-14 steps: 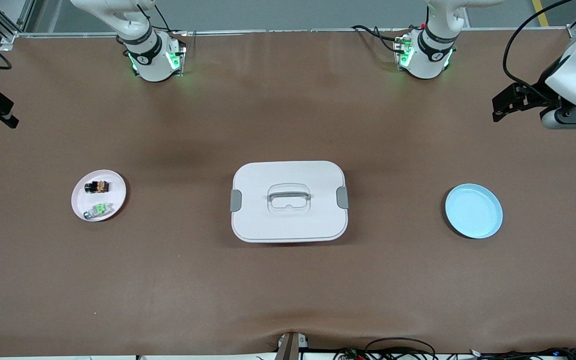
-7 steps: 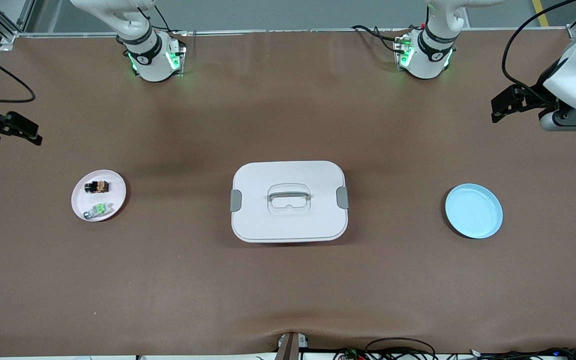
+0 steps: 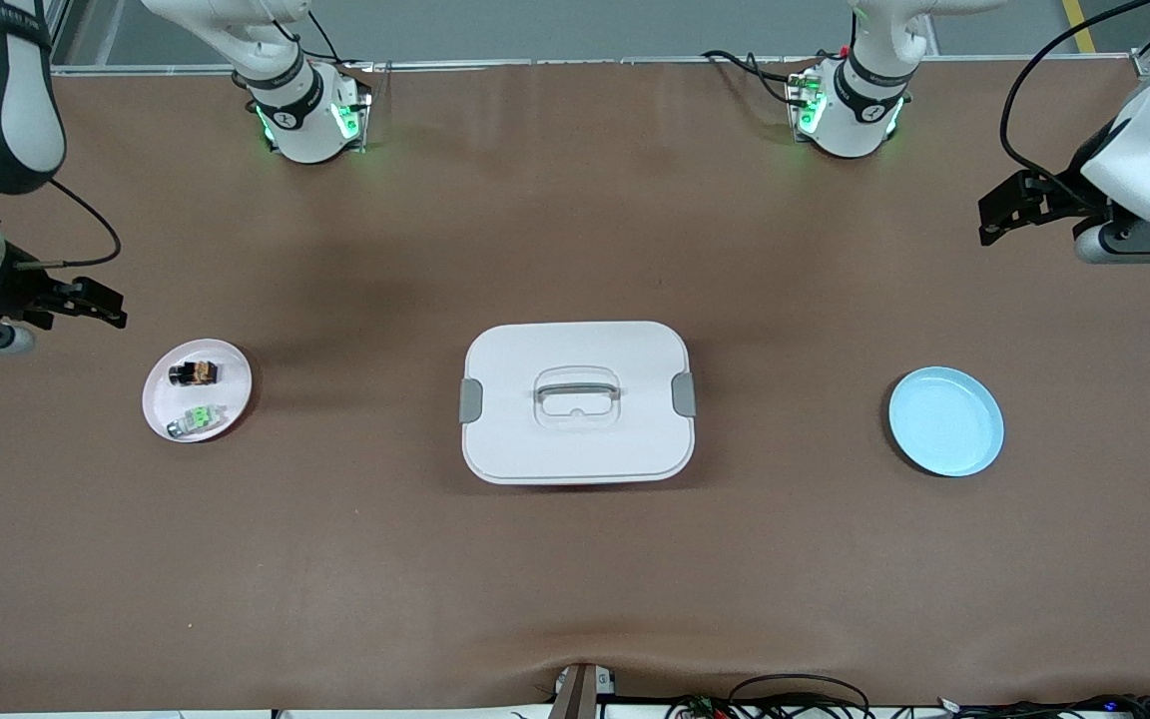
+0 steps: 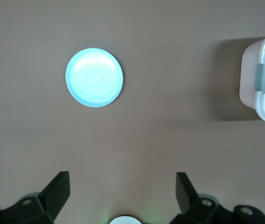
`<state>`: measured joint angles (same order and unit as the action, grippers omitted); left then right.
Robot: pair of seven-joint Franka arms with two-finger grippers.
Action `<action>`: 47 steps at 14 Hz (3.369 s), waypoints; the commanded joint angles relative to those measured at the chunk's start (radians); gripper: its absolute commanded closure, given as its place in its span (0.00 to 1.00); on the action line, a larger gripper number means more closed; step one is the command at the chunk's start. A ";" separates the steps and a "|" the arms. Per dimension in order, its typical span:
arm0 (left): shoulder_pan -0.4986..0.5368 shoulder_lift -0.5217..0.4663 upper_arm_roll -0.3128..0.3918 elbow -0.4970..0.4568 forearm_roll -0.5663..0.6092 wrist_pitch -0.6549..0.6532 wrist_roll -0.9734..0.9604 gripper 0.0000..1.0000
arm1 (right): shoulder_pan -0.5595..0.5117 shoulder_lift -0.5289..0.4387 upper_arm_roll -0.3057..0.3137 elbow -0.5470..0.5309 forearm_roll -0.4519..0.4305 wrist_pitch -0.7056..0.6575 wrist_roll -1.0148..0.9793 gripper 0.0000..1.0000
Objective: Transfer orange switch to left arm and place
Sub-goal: 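Reach the right gripper down to the orange switch on the white plate, then close the right gripper on the orange-and-black switch and lift it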
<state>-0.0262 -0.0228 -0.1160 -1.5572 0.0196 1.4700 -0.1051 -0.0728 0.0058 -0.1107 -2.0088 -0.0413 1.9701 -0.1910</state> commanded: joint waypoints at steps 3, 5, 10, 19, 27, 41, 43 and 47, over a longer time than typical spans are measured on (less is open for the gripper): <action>0.000 -0.012 0.001 -0.012 -0.012 0.000 0.016 0.00 | -0.018 0.106 0.008 -0.024 -0.011 0.084 -0.027 0.00; -0.001 -0.012 0.001 -0.015 -0.012 0.000 0.016 0.00 | -0.015 0.149 0.008 -0.031 -0.047 0.117 -0.042 0.00; -0.001 -0.014 0.001 -0.018 -0.012 0.000 0.016 0.00 | -0.036 0.226 0.008 -0.091 -0.072 0.260 -0.083 0.00; -0.003 -0.016 0.001 -0.026 -0.010 0.000 0.018 0.00 | -0.079 0.304 0.011 -0.211 -0.057 0.454 -0.067 0.00; -0.003 -0.014 -0.008 -0.024 -0.009 0.000 0.018 0.00 | -0.073 0.382 0.011 -0.193 0.003 0.545 -0.059 0.00; 0.006 -0.009 -0.025 -0.015 0.000 0.007 0.018 0.00 | -0.070 0.431 0.011 -0.192 0.001 0.573 -0.076 0.13; 0.006 -0.006 -0.025 -0.015 0.002 0.010 0.018 0.00 | -0.070 0.431 0.011 -0.192 0.000 0.573 -0.080 0.37; 0.005 -0.003 -0.025 -0.015 0.002 0.024 0.018 0.00 | -0.070 0.431 0.011 -0.191 0.000 0.573 -0.090 0.67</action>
<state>-0.0254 -0.0231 -0.1382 -1.5726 0.0196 1.4781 -0.1051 -0.1380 0.4279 -0.1040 -2.2099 -0.0461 2.5390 -0.2668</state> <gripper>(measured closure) 0.000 0.273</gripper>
